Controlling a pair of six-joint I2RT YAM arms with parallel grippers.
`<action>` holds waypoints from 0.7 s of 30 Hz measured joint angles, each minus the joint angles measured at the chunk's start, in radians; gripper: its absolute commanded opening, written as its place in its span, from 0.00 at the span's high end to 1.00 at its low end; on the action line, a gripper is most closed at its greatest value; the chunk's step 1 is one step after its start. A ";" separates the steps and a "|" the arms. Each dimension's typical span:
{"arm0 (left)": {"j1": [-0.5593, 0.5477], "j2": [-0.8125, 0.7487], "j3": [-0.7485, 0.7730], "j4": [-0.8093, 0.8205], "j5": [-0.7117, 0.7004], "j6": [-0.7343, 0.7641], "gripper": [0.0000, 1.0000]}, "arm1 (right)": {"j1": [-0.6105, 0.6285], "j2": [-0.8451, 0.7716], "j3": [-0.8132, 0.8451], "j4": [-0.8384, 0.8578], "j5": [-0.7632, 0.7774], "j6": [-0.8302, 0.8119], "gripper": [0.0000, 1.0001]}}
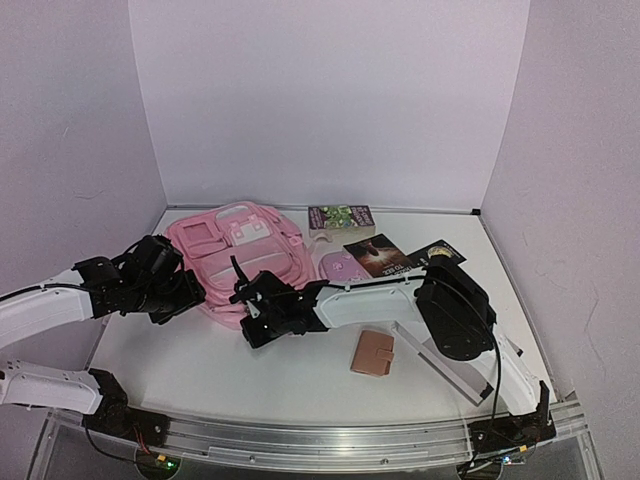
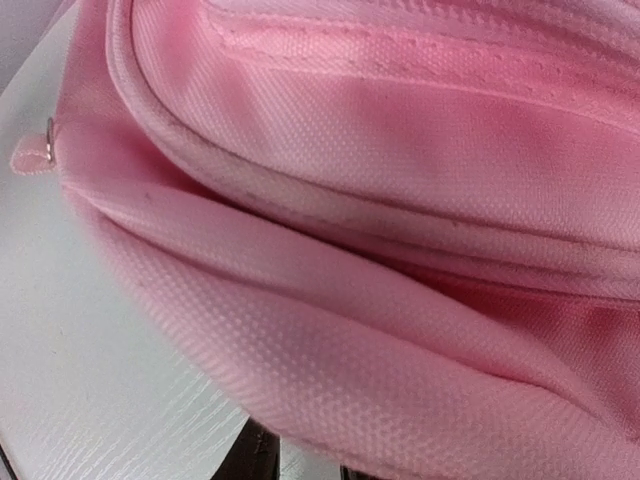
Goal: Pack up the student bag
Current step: Unzip the student bag at the center of the board.
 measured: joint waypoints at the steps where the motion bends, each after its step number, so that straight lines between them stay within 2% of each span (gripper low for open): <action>1: 0.000 0.000 0.000 0.000 0.000 0.000 0.30 | 0.000 0.000 0.001 0.000 0.002 -0.001 0.76; 12: 0.000 0.002 0.000 0.002 0.001 0.001 0.30 | 0.000 0.000 0.005 -0.010 0.055 -0.004 0.71; 21: 0.000 0.002 0.000 0.002 0.001 0.001 0.30 | -0.013 -0.001 0.014 -0.025 0.082 -0.005 0.71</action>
